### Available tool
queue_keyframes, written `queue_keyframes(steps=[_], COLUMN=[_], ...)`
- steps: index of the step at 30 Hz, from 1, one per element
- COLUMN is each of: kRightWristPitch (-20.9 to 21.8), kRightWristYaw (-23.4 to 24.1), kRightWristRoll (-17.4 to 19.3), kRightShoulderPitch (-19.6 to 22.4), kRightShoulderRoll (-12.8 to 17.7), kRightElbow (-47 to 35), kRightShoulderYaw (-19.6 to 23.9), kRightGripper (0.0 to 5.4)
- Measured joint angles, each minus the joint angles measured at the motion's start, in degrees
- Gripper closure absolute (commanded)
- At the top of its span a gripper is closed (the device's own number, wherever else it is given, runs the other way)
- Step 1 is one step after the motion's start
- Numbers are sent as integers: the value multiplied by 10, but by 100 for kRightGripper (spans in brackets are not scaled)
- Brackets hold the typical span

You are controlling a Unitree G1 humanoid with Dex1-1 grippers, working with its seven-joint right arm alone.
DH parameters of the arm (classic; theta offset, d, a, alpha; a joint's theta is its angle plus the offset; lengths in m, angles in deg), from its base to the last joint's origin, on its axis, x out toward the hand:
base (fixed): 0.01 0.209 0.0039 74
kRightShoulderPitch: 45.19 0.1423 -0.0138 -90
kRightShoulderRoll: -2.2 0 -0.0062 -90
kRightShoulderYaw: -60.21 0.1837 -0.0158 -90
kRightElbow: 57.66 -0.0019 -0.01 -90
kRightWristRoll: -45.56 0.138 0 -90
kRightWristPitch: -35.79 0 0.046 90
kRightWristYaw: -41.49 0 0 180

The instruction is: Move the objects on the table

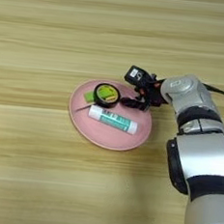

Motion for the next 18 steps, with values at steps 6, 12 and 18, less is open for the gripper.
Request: queue_keyframes(steps=[6,12,18], kRightWristPitch=[-1,-2,-2], kRightWristYaw=[-2,-4,-13], kRightWristRoll=[16,27,42], kRightShoulderPitch=[3,13,21], kRightShoulderRoll=[-1,-1,-1], kRightElbow=[-6,-8,-20], kRightShoulderYaw=[21,36,49], kRightGripper=[92,29,4])
